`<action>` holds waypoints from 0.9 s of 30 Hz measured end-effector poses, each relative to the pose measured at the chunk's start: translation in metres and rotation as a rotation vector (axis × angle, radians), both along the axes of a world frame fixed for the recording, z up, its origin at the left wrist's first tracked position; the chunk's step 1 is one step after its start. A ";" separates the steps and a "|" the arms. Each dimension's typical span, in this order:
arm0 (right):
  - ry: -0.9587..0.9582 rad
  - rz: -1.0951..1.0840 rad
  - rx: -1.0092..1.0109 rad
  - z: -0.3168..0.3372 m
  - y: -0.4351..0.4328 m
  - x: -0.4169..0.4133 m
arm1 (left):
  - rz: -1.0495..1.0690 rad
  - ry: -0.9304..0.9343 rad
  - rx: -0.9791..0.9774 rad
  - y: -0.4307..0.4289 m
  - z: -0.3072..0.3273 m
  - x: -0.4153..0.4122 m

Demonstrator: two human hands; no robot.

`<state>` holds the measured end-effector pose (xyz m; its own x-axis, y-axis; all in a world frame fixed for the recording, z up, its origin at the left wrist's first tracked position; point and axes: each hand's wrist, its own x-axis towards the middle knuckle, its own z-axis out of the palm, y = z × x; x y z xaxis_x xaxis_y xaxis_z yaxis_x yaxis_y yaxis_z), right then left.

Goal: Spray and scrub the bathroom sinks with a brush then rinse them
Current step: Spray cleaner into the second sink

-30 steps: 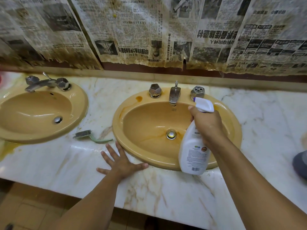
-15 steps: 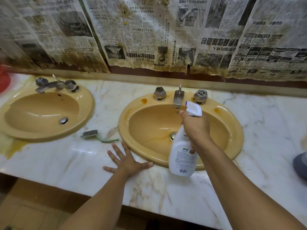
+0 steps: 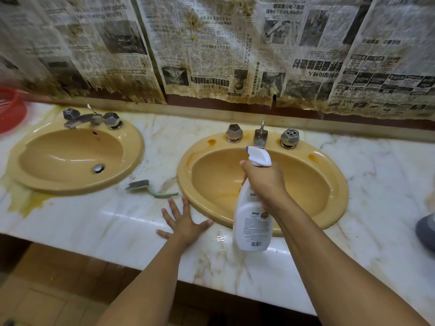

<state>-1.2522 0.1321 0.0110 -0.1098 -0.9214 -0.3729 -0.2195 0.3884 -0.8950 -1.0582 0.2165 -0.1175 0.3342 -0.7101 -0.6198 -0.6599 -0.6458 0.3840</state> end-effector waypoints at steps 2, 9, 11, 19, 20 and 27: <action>-0.028 0.042 -0.010 -0.002 0.006 0.004 | -0.024 -0.013 -0.033 0.005 -0.003 0.006; -0.062 0.056 0.047 -0.001 0.020 0.025 | -0.251 -0.095 -0.091 0.030 -0.013 0.042; -0.040 0.034 0.034 -0.004 0.022 0.033 | -0.288 -0.087 -0.104 0.035 -0.011 0.048; -0.056 0.185 0.090 -0.027 0.056 0.046 | -0.147 0.229 -0.289 0.062 0.004 0.070; -0.046 0.164 0.125 -0.034 0.061 0.049 | -0.111 0.270 -0.315 0.068 0.007 0.071; -0.009 -0.006 0.110 -0.067 0.101 0.067 | -0.021 0.471 -0.379 0.104 0.024 0.072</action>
<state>-1.1851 0.2329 -0.0564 -0.1112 -0.8744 -0.4723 -0.2096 0.4852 -0.8489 -0.9862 0.3201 -0.0938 0.0686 -0.9140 -0.3999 -0.3745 -0.3952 0.8388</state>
